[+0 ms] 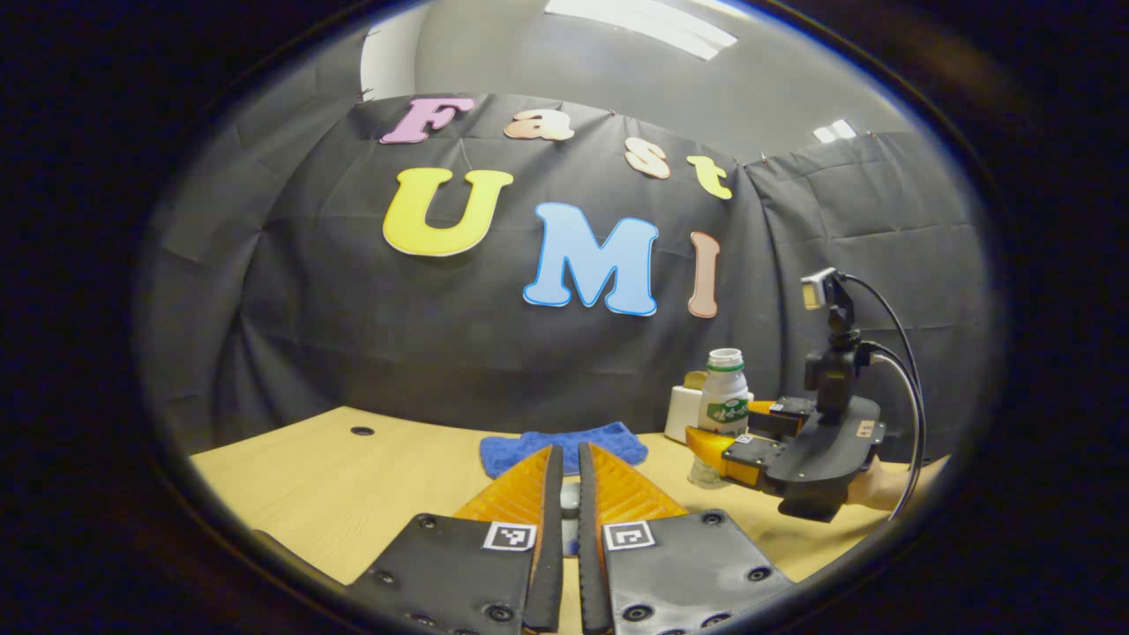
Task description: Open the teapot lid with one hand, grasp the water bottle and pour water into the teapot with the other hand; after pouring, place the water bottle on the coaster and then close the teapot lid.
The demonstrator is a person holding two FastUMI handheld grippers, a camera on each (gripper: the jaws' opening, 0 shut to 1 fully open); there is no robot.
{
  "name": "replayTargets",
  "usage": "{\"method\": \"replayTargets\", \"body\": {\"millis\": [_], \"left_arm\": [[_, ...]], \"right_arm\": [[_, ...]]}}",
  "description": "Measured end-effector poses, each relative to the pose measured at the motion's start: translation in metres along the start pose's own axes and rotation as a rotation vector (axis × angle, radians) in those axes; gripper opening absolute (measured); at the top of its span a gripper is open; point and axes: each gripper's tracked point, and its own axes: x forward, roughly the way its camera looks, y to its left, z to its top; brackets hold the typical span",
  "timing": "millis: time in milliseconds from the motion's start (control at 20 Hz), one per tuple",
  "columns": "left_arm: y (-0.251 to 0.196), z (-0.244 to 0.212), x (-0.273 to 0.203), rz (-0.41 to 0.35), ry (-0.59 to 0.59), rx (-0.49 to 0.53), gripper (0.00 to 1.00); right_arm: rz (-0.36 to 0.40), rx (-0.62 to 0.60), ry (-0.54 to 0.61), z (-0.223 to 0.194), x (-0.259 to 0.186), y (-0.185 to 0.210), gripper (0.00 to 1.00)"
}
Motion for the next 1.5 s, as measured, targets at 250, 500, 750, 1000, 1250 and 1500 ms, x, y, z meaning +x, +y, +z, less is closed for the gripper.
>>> {"method": "replayTargets", "body": {"millis": [250,500,750,1000,1250,1500], "left_arm": [[0.003,-0.007,0.064,-0.010,-0.002,-0.018,0.17],[0.006,-0.045,0.112,-0.034,0.064,0.002,0.18],[0.012,-0.083,0.135,-0.026,0.147,0.036,0.18],[0.013,-0.109,0.146,-0.026,0.206,0.077,0.18],[0.016,-0.123,0.150,-0.017,0.228,0.091,0.18],[0.011,-0.126,0.145,-0.015,0.242,0.129,0.14]], "right_arm": [[-0.046,0.082,-0.022,-0.001,-0.001,-0.015,0.72],[-0.062,0.096,-0.007,-0.012,0.007,-0.020,0.72],[-0.098,0.112,0.006,-0.026,0.014,-0.036,0.72],[-0.141,0.123,0.005,-0.032,0.018,-0.050,0.72],[-0.172,0.153,0.032,-0.042,0.023,-0.064,0.72],[-0.175,0.185,0.050,-0.046,0.024,-0.072,0.72]]}}
